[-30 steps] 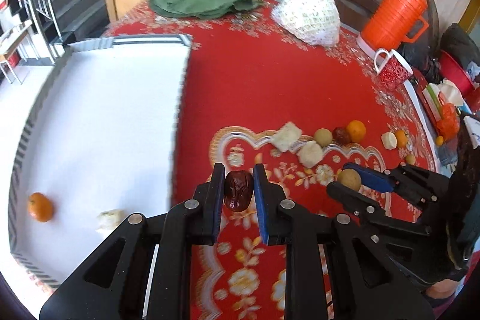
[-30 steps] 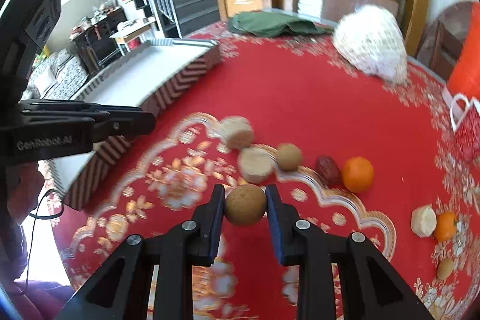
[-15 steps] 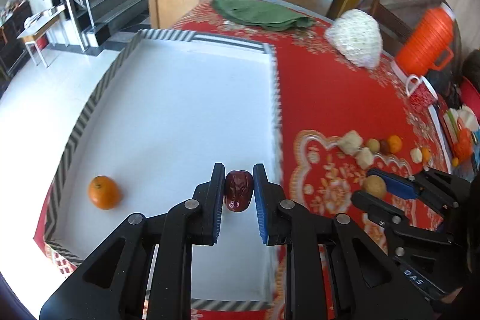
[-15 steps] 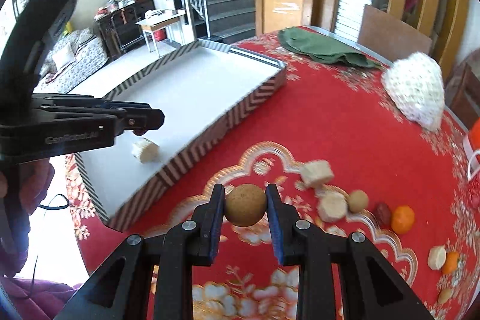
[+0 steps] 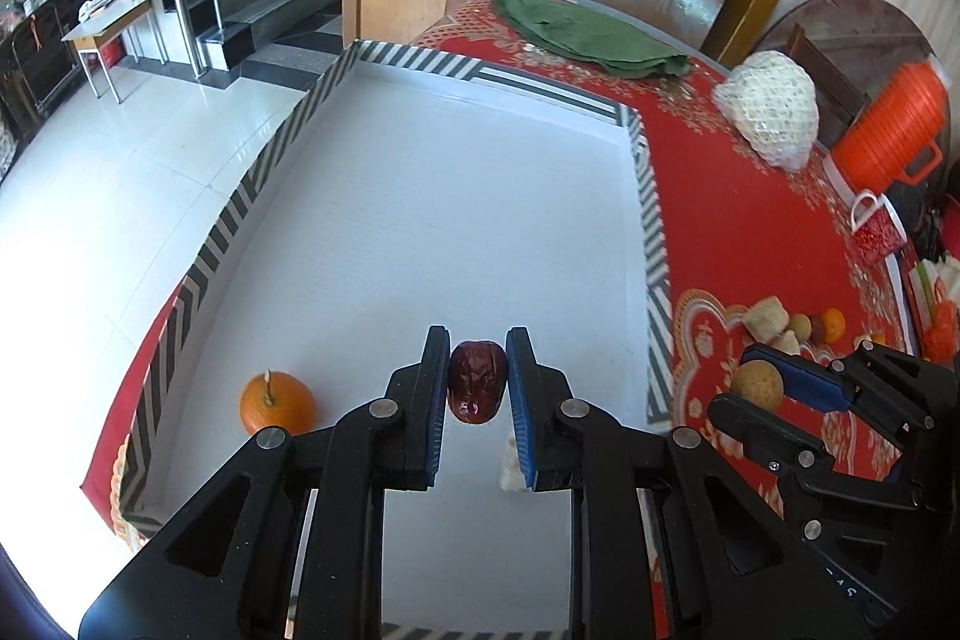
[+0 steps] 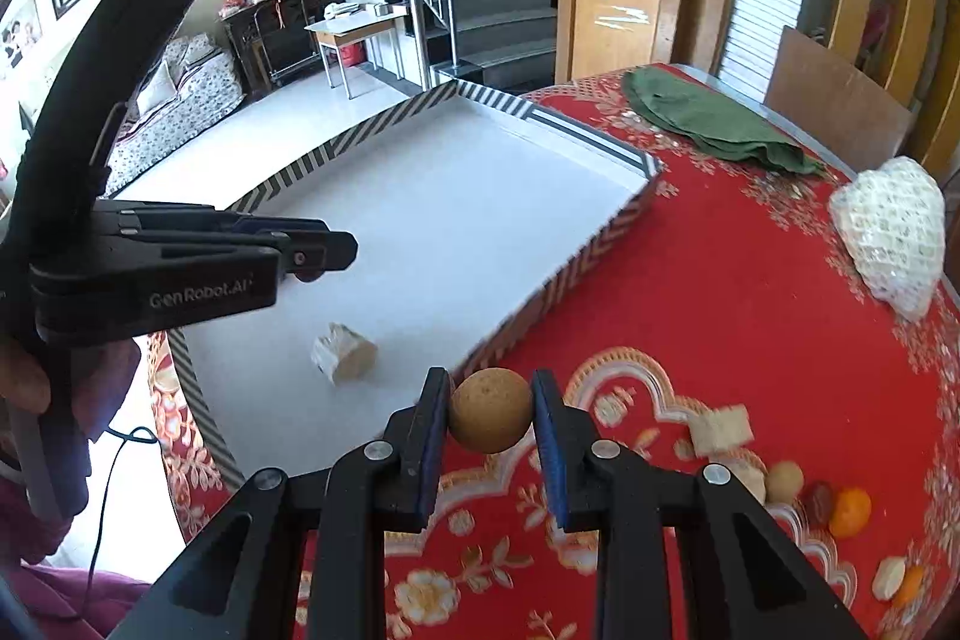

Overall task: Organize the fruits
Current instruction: 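Carry the date with the left gripper while the right gripper carries the brown fruit over the tray, then open the right gripper to drop the brown fruit while the left gripper releases the date into the tray, then move both grippers back over the foods on the tablecloth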

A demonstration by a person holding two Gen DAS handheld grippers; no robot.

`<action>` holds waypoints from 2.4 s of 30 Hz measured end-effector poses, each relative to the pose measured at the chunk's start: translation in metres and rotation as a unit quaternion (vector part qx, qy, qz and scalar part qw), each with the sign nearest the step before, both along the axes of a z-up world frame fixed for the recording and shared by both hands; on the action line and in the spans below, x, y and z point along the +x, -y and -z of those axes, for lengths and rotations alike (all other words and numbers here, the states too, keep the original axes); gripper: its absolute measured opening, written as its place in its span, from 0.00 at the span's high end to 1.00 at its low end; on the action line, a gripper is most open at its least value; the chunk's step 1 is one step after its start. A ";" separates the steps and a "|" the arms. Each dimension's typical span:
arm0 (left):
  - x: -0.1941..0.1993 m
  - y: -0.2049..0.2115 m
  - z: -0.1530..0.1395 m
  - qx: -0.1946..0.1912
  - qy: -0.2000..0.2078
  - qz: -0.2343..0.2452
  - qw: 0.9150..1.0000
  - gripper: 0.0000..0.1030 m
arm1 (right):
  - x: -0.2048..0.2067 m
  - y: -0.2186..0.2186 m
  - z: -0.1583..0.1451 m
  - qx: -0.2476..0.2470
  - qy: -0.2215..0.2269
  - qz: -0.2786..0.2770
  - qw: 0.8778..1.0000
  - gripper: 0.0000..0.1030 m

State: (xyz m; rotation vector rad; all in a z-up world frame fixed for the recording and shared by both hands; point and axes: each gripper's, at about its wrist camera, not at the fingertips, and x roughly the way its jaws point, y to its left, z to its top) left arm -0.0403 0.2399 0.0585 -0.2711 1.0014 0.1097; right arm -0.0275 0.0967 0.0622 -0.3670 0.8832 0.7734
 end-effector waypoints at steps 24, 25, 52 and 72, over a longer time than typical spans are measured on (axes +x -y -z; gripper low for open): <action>0.029 -0.033 0.033 0.002 -0.040 -0.041 0.998 0.83 | 0.044 -0.074 0.033 -0.030 -0.041 -0.050 0.997 0.74; 0.030 -0.033 0.033 0.003 -0.041 -0.043 0.998 0.83 | 0.046 -0.076 0.036 -0.032 -0.044 -0.051 0.997 0.74; 0.010 -0.018 0.003 0.023 -0.010 -0.049 0.998 0.51 | 0.026 -0.038 0.015 0.013 -0.050 -0.039 0.998 0.72; -0.004 0.103 -0.023 0.022 0.005 0.060 0.998 0.51 | -0.023 0.146 0.005 0.037 -0.034 0.106 0.993 0.69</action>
